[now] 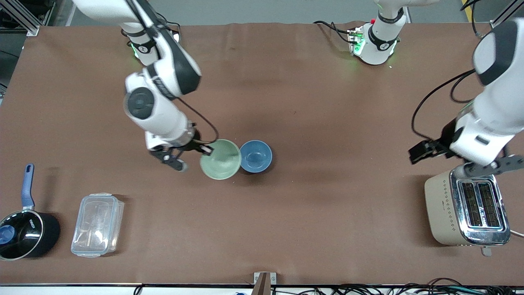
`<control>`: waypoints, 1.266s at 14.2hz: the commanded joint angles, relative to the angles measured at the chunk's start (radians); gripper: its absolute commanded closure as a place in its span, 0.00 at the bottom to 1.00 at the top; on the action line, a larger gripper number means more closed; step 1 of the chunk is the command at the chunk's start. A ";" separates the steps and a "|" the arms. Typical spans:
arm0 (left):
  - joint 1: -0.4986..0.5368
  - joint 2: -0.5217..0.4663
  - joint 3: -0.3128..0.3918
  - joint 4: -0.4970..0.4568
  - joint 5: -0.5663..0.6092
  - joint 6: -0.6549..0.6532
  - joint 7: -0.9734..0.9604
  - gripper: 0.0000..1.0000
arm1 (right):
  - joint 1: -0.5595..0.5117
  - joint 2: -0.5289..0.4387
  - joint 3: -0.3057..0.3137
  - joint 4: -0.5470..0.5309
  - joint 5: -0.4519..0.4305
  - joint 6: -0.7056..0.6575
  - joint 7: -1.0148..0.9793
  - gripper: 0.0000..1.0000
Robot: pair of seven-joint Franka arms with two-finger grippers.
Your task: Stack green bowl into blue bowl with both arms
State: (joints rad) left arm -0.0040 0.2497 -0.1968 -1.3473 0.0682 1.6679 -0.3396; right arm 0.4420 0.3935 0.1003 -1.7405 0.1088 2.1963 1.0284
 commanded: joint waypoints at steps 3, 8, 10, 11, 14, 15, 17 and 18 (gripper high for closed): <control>-0.001 -0.148 0.046 -0.055 -0.037 -0.138 0.135 0.00 | 0.095 0.102 -0.002 0.033 -0.106 0.069 0.189 1.00; 0.002 -0.285 0.125 -0.168 -0.110 -0.221 0.232 0.00 | 0.142 0.134 -0.002 0.029 -0.116 0.105 0.246 1.00; 0.002 -0.312 0.126 -0.200 -0.105 -0.226 0.252 0.00 | 0.152 0.136 -0.002 0.025 -0.116 0.105 0.246 1.00; 0.001 -0.328 0.128 -0.213 -0.102 -0.226 0.263 0.00 | 0.158 0.137 -0.002 0.024 -0.116 0.105 0.246 0.99; -0.002 -0.339 0.131 -0.222 -0.096 -0.226 0.290 0.00 | 0.167 0.139 -0.004 0.006 -0.121 0.103 0.246 0.99; 0.001 -0.334 0.129 -0.217 -0.084 -0.229 0.313 0.00 | 0.167 0.139 -0.004 0.004 -0.132 0.103 0.249 0.99; 0.007 -0.328 0.129 -0.199 -0.077 -0.229 0.323 0.00 | 0.167 0.151 -0.004 0.004 -0.138 0.105 0.257 0.99; 0.004 -0.325 0.129 -0.196 -0.074 -0.229 0.323 0.00 | 0.167 0.154 -0.004 0.006 -0.141 0.105 0.259 0.98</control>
State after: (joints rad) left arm 0.0033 -0.0673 -0.0713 -1.5470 -0.0238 1.4397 -0.0366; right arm 0.6039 0.5439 0.0994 -1.7295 -0.0056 2.2982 1.2533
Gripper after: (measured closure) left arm 0.000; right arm 0.952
